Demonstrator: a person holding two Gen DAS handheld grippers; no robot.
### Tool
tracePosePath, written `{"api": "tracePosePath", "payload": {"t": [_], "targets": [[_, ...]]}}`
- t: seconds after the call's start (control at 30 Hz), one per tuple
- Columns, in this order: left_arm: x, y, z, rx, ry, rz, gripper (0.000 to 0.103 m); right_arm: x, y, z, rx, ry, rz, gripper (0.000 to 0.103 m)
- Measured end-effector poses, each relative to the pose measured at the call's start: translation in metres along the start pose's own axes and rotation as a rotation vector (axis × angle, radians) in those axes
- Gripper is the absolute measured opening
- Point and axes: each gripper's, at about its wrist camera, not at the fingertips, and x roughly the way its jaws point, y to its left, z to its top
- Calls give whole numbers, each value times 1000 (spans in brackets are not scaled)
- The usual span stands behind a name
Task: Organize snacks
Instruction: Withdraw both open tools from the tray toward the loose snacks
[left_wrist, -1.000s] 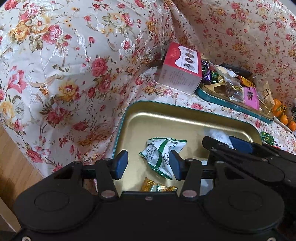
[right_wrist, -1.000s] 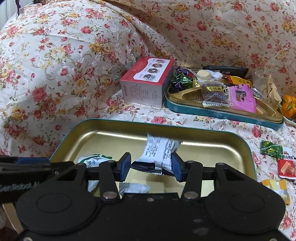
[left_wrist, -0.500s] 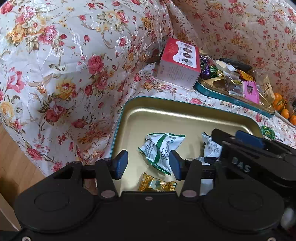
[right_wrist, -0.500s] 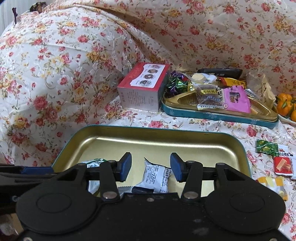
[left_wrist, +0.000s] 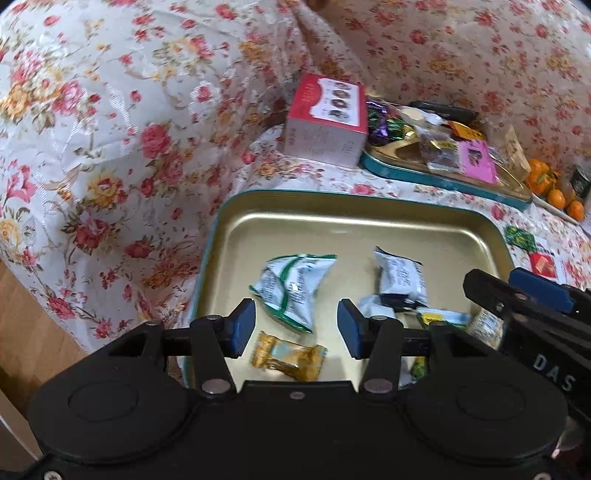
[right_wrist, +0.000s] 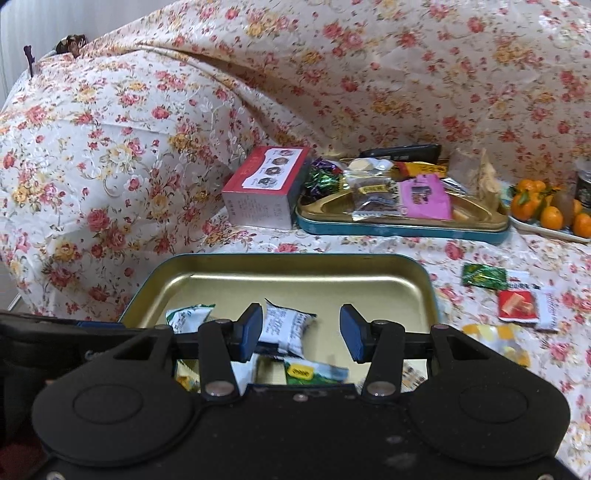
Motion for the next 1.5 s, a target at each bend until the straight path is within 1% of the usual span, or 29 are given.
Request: {"api": "tracePosePath", "payload": {"t": [0.17,0.5,0.8,0.97,1.1,1.17,1.3,1.4,1.5], "targets": [[-8,-18,-5,52,-7,-29,55,-22,-17,-10,19,-13,-20,50],[-22,-60,-22,164,5,-107,55,-59,-72,-42,93,-4,-117,50],[-35,-103,-48,298,5,-168,55,-75,-122,-74,183,32,-194,50],[-38,-129,-64,368,16,-213,55,-83,-142,-88,194,42,-226,50],[-41,-150,-72,361,8,-256,55,-88,-158,-94,216,47,-241,50],[-41,-163,-73,374,14,-275,55,-91,-165,-97,225,45,-252,50],[-44,-185,-72,391,-14,-283,55,-95,-182,-98,254,28,-273,50],[-42,-195,-69,369,-36,-281,55,-93,-194,-95,283,16,-286,50],[-31,-203,-68,332,-9,-291,55,-86,-203,-88,301,-4,-287,50]]}}
